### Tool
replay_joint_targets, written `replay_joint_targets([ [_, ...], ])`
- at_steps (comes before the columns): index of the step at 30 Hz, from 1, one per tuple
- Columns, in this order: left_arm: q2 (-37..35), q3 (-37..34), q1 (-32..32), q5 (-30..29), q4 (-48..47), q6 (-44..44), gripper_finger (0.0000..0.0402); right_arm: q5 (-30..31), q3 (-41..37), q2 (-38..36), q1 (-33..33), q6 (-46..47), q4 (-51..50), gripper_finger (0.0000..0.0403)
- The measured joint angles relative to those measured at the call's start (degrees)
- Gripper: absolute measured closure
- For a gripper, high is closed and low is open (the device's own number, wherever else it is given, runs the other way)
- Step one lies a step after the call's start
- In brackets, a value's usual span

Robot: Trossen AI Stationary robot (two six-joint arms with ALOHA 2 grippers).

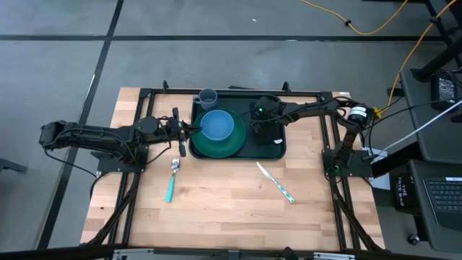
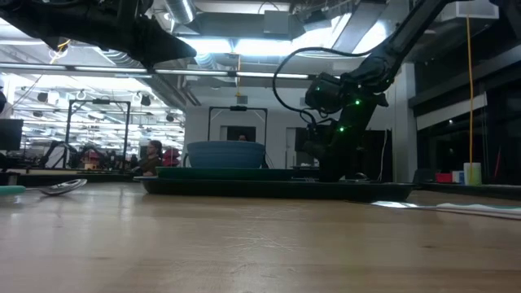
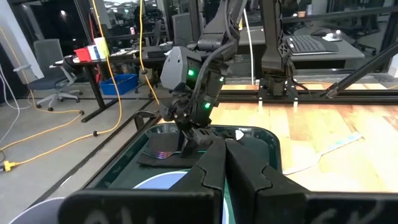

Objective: Set up tray
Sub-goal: Put the blue fork on the black table napkin

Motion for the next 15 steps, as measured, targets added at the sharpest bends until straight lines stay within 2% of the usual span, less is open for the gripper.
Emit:
replay_joint_targets([
  [15,0.00,0.00,-0.01,0.00,0.00,0.02,0.0395,-0.02,0.02,-0.31,0.00,1.69,-0.20,0.0295],
])
